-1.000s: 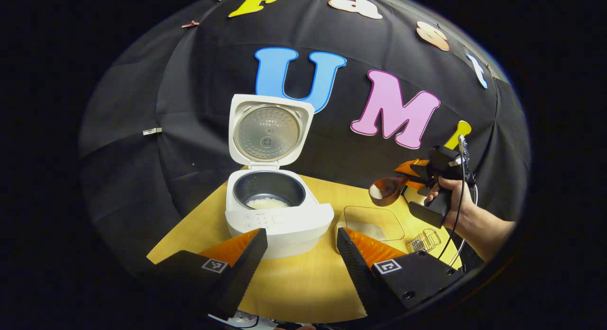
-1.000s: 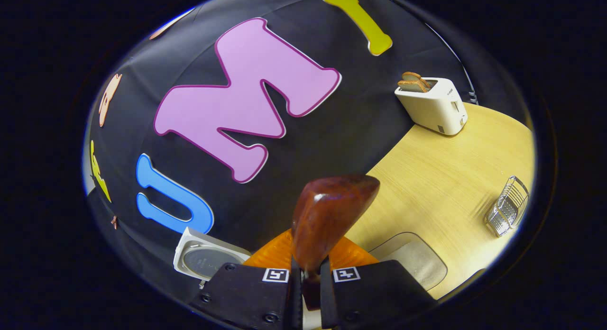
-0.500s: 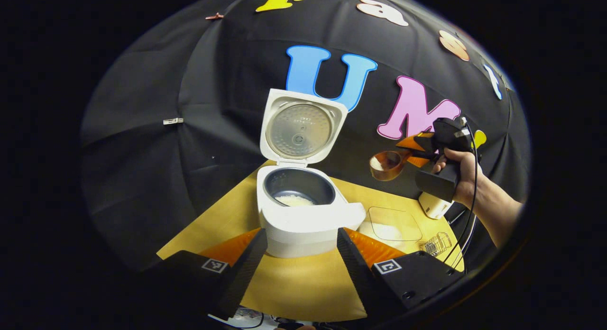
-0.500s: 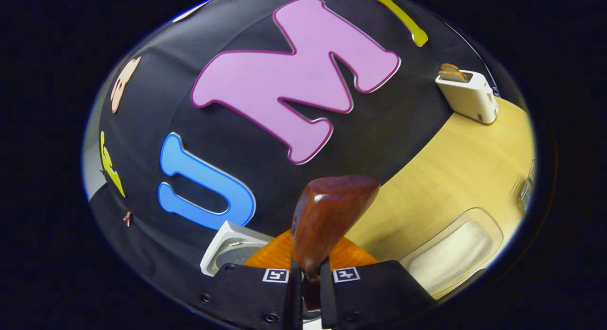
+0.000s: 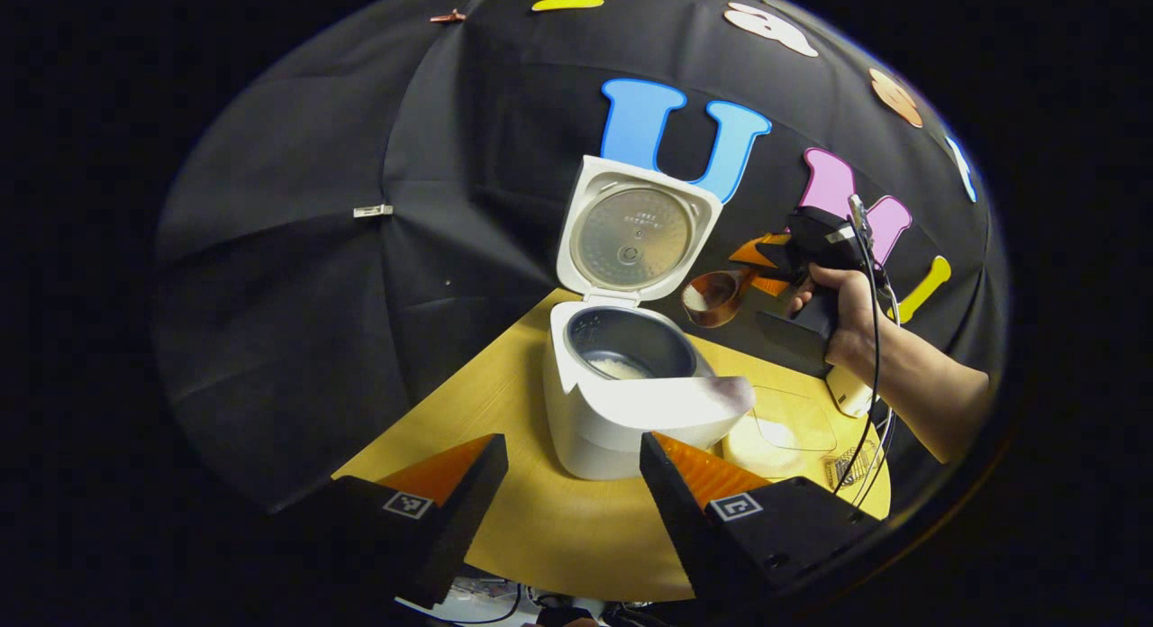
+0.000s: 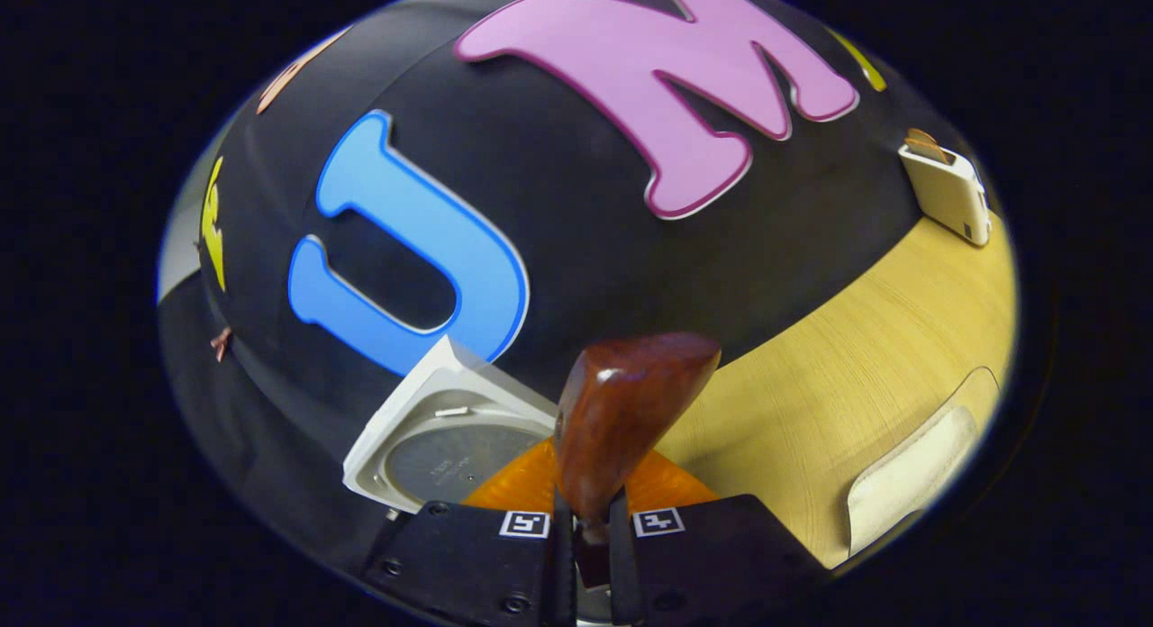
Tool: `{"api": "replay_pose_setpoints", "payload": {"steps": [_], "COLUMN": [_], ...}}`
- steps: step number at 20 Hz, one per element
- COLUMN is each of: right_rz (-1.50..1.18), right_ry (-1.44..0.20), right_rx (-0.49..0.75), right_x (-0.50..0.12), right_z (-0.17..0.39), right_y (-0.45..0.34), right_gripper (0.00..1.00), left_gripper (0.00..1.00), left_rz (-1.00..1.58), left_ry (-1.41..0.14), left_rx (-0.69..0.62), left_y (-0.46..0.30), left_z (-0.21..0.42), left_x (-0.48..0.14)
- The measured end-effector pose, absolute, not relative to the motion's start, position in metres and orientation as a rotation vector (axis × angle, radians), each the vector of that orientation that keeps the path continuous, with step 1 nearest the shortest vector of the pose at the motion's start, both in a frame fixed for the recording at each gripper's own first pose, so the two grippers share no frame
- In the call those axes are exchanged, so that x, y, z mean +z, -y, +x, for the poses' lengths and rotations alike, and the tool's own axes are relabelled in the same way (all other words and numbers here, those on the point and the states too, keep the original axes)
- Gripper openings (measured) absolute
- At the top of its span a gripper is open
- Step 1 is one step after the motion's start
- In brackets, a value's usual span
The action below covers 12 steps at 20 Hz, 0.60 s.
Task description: Close the left gripper, press the button to open the rice cooker; take a wooden spoon from the chopstick holder with the right hand, scoop a spoonful of rice and pour it into the rice cooker, then put the wooden spoon back into the chopstick holder.
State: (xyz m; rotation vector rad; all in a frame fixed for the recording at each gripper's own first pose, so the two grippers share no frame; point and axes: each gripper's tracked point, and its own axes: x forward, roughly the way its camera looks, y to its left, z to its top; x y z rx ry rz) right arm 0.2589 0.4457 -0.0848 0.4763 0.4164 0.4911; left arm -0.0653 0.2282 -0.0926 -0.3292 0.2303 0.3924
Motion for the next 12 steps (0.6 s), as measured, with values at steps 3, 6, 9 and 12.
{"api": "replay_pose_setpoints", "payload": {"steps": [3, 6, 9, 12], "right_rz": [0.304, 0.104, -0.069, -0.209], "right_ry": [-0.351, -0.291, -0.199, -0.108], "right_rx": [0.558, 0.627, 0.682, 0.738], "right_x": [-0.094, -0.106, -0.109, -0.11], "right_z": [0.256, 0.25, 0.237, 0.221], "right_y": [-0.48, -0.505, -0.52, -0.532], "right_gripper": [0.19, 0.19, 0.19, 0.18], "left_gripper": [0.96, 0.96, 0.92, 0.96], "left_rz": [-0.335, -0.322, -0.359, -0.37], "left_ry": [-0.242, -0.249, -0.251, -0.254], "left_rx": [0.403, 0.433, 0.462, 0.475], "left_y": [-0.239, -0.257, -0.269, -0.274], "left_z": [-0.07, -0.069, -0.072, -0.075], "left_x": [-0.096, -0.099, -0.102, -0.105]}}
